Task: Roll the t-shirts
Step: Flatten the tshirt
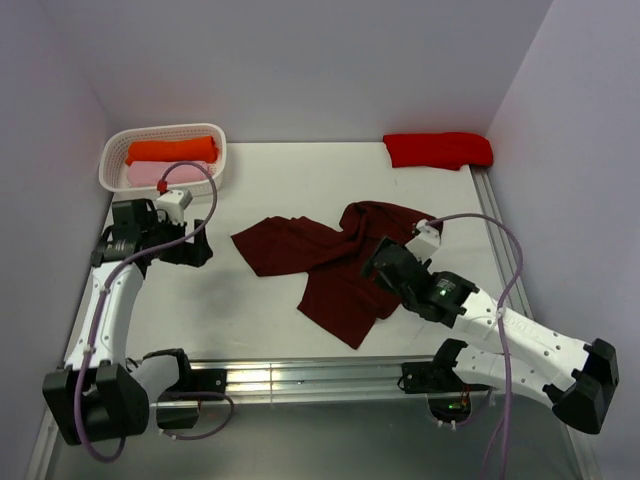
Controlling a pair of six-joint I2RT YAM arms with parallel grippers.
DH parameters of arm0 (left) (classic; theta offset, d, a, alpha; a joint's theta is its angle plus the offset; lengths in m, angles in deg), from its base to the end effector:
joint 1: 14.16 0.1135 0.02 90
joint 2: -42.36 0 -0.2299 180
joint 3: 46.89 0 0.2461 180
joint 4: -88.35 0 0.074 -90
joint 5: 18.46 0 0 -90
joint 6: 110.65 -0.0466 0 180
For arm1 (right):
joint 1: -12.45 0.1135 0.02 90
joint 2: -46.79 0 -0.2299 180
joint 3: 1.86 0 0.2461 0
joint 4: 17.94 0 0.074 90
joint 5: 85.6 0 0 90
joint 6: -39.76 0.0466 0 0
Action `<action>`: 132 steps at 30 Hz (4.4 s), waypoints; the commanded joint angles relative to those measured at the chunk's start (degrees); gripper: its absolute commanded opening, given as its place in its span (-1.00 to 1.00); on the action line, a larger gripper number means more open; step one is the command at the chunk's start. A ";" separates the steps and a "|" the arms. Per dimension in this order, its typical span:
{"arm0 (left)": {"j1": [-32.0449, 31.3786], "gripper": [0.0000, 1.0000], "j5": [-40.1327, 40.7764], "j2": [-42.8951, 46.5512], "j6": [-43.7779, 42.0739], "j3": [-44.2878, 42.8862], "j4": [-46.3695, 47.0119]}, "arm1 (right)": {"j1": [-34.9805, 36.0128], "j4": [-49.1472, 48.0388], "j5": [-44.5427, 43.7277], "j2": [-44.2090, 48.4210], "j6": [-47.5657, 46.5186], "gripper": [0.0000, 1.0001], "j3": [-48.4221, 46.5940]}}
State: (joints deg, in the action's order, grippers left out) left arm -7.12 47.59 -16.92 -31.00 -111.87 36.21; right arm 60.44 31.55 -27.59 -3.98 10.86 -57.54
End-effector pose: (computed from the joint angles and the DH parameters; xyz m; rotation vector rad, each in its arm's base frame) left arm 0.2284 0.0091 0.2511 0.2625 2.3044 -0.3449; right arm 0.1526 0.1326 0.2330 0.5181 2.1754 0.3877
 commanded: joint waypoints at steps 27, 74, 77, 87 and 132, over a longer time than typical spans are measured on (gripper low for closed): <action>-17.86 0.61 4.34 -27.90 -2.92 -6.08 6.73 | 16.17 -7.36 6.86 -12.07 24.32 0.49 14.58; -17.86 0.60 5.66 -26.93 -3.98 -4.59 5.33 | 9.85 -5.16 -0.97 4.87 39.98 -0.75 22.67; -17.86 0.56 4.35 -26.41 -4.33 -4.76 4.54 | 7.57 -0.77 -1.58 9.26 37.52 -1.00 21.53; -18.65 0.56 -1.36 -24.65 -8.11 -5.02 2.95 | 0.71 16.27 -9.31 18.07 27.15 -1.00 5.63; -53.36 0.34 2.84 -35.63 -6.35 -7.05 9.98 | -0.61 13.40 -6.77 8.40 17.65 -1.00 -1.07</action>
State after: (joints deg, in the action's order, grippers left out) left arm -59.24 50.06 -52.31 -37.84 -117.82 45.09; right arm 60.22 46.20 -32.68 3.61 28.67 -59.31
